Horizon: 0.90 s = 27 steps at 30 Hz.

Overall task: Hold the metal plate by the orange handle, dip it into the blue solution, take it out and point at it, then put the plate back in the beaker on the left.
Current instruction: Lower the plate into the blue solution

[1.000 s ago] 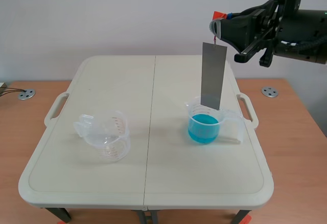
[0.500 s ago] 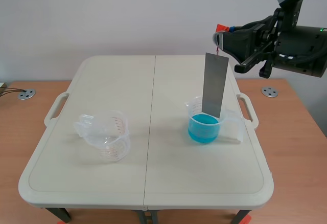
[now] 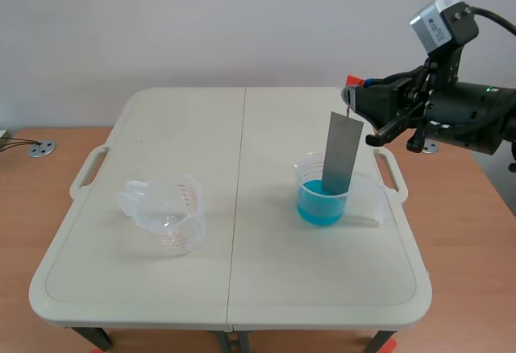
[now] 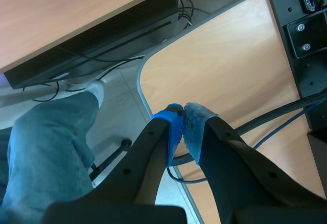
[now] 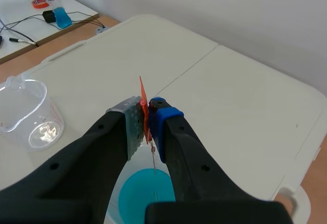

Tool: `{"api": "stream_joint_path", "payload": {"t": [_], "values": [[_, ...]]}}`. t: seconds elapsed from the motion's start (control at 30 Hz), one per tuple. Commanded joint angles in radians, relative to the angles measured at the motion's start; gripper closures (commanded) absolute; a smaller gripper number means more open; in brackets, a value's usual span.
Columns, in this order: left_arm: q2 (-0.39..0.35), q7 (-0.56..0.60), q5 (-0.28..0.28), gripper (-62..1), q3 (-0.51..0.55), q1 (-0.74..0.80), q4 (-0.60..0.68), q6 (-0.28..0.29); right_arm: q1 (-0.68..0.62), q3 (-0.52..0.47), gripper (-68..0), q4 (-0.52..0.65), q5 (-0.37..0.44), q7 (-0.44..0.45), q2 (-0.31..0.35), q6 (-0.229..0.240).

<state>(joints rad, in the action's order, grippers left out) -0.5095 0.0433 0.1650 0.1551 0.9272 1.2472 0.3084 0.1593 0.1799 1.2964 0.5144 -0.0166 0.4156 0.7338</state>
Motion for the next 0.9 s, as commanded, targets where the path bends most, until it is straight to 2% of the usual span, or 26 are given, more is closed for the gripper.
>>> {"api": "stream_joint_path", "payload": {"t": [0.0, 0.43, 0.87], "values": [[-0.001, 0.013, 0.003, -4.5, 0.002, 0.0, 0.014, 0.002, 0.012, -0.008, -1.4, -0.001, -0.001, 0.039, -0.007, 0.012], [-0.001, 0.014, 0.003, -4.5, 0.002, 0.0, 0.014, 0.002, -0.005, -0.008, -1.4, -0.068, -0.128, 0.155, -0.057, 0.012], [-0.001, 0.014, 0.003, -4.5, 0.002, 0.0, 0.014, 0.002, -0.015, -0.008, -1.4, -0.122, -0.19, 0.225, -0.061, 0.012]]}}
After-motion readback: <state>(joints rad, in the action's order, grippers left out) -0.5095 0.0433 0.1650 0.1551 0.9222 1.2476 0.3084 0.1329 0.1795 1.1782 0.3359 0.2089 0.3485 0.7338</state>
